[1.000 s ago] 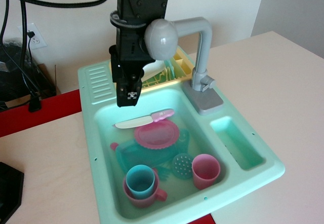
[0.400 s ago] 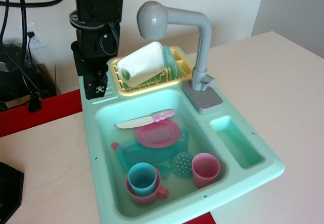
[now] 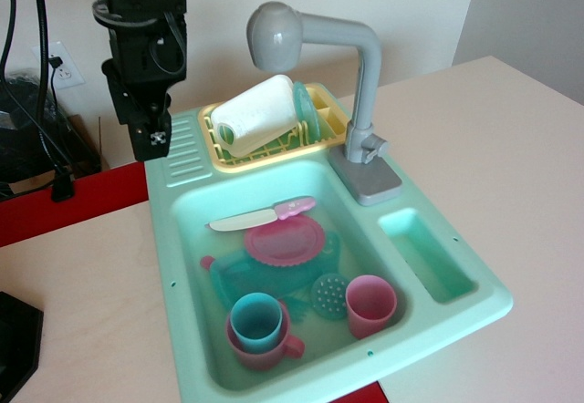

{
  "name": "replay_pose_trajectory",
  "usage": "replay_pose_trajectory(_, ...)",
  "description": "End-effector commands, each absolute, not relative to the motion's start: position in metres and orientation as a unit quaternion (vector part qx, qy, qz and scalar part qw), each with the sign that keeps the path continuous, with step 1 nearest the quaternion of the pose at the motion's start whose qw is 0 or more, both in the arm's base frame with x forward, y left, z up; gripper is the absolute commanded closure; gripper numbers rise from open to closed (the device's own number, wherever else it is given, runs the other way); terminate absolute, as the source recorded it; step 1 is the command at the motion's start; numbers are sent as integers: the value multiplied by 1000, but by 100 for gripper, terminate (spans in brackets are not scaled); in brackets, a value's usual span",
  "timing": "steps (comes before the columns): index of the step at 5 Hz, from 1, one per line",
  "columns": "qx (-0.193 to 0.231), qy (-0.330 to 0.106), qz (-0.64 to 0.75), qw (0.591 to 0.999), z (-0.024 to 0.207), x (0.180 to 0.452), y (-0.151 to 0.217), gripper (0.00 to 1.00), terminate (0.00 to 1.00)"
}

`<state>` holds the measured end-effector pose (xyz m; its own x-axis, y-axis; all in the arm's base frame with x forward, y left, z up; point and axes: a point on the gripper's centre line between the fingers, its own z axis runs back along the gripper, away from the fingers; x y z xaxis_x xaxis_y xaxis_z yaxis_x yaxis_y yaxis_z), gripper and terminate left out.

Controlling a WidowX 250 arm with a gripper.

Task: Turn faucet front to right

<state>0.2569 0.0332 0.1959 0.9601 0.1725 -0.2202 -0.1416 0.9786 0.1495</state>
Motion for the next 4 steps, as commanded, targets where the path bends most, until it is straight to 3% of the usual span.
replay_pose_trajectory(1,48,90,80,992,217,245,33,0,0)
replay_pose_trajectory(4,55,86,65,993,234,193,22,0,0)
